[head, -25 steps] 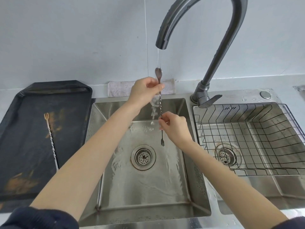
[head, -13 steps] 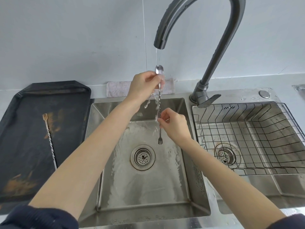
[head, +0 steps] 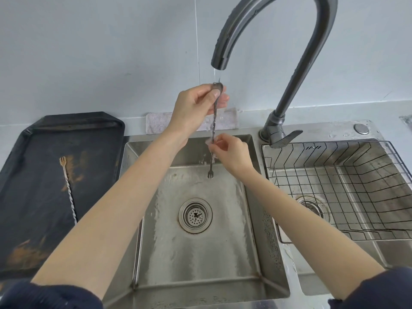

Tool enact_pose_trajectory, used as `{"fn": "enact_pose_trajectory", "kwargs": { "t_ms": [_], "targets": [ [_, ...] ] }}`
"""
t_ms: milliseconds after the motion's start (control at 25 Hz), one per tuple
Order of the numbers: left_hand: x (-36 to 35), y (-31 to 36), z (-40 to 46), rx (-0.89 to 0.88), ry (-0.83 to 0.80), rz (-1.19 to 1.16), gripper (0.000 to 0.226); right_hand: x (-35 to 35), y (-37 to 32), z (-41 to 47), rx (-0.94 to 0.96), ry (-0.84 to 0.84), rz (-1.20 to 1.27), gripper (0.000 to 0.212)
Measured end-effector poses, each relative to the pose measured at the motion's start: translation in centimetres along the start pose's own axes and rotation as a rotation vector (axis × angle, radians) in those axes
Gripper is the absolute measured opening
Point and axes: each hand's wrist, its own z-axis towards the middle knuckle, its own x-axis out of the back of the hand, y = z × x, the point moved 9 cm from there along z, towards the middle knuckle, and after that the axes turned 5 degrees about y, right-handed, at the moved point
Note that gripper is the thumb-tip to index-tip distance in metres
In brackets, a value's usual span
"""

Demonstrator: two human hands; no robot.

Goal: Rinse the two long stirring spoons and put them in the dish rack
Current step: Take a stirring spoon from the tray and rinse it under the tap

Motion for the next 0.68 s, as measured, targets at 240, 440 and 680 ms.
{"fn": "enact_pose_trajectory", "kwargs": {
  "t_ms": [240,440,680],
  "targets": [
    [-0.1,-0.1,-0.5,-0.047,-0.07,0.025,0.022,0.0,-0.8,1.4,-0.003,0.017,0.082,0.026],
    [-0.2,-0.5,-0.3,-0.034,-0.017,0.06,0.014,0.5,-1.3,1.8,0.044,0.045,0.076,0.032],
    [1.7,-0.3,0.0,-0.018,0.095,-0.049,0.016,-0.1,0.1,1.1,0.03,-0.006,0.037,0.022]
  ]
}}
